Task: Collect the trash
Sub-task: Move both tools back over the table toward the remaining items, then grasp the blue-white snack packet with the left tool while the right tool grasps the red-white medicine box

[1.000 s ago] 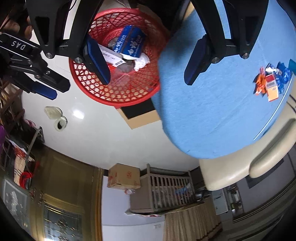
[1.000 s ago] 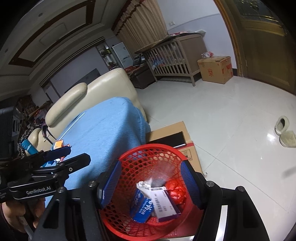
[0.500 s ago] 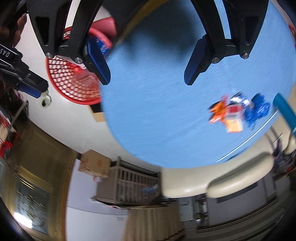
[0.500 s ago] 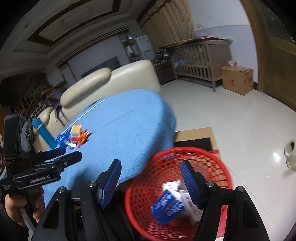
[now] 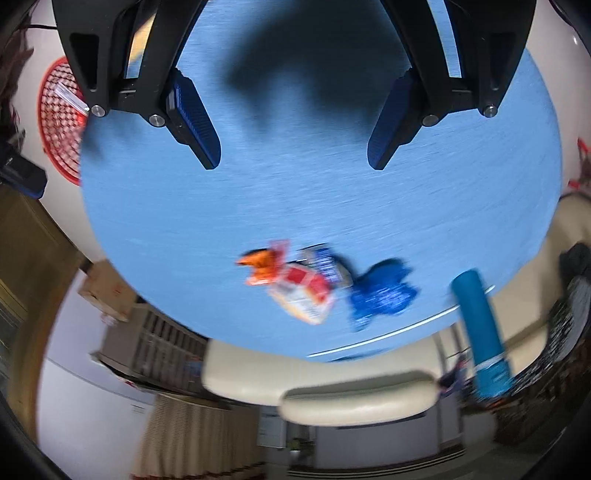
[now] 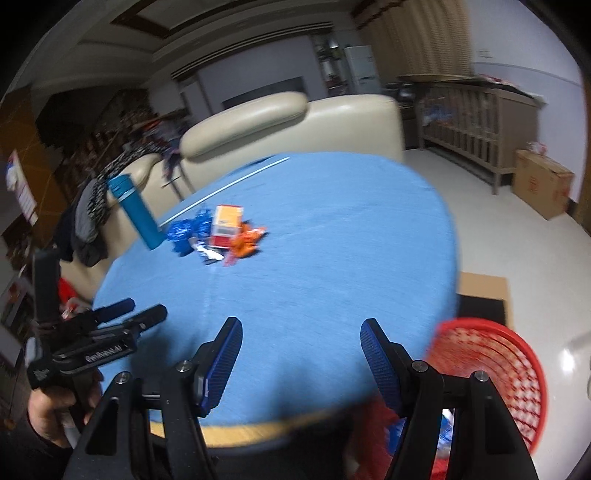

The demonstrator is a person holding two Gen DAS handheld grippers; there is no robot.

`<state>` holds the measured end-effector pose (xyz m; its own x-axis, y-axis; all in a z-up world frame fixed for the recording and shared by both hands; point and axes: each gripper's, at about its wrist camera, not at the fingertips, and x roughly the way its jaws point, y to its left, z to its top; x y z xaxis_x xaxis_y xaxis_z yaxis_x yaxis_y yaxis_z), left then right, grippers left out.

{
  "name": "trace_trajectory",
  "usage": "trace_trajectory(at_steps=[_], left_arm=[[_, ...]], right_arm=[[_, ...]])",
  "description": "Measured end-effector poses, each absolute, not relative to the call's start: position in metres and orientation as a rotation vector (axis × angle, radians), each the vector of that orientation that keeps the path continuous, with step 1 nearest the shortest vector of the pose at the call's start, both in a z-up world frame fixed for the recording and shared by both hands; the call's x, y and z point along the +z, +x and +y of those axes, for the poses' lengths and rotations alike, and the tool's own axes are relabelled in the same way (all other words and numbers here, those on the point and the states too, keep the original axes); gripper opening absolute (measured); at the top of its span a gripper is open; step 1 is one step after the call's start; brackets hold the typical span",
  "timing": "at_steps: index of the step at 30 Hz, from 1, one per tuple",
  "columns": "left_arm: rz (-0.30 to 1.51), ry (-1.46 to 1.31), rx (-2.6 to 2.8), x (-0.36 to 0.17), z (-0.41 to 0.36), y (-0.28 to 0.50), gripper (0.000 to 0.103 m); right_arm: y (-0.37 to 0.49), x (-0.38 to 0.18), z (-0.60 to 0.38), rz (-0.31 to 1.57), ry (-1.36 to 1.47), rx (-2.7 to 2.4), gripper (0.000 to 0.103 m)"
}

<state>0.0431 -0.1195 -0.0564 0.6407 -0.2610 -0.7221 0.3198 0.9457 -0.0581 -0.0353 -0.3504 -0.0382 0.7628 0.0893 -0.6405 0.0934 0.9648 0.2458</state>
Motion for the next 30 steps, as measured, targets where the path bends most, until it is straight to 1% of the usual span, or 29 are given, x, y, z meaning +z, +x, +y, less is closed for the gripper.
trace_trajectory(at_steps=[8, 18, 24, 29, 30], left_arm=[[0.854, 0.038, -0.218, -0.079, -0.075, 0.074, 0.082], [0.896, -0.012, -0.146, -0.084, -0.042, 0.107, 0.082], [0.91, -0.025, -0.125, -0.083, -0.031, 0.121, 0.082], [0.914, -0.025, -0.117, -0.081, -0.029, 0.128, 0.082], [0.914, -0.026, -0.116, -0.081, -0.029, 0.128, 0.082]], right_arm=[[0.066, -0.039, -0.302, 0.767, 0.275, 0.142, 0.07], [0.213, -0.07, -0.28, 0.888, 0.349, 0.192, 0.07], [0.268, -0.082, -0.271, 0.937, 0.348, 0.195, 0.07], [0.29, -0.097, -0.252, 0.997, 0.291, 0.213, 0.07], [0.291, -0.1, -0.248, 1.001, 0.268, 0.209, 0.065]])
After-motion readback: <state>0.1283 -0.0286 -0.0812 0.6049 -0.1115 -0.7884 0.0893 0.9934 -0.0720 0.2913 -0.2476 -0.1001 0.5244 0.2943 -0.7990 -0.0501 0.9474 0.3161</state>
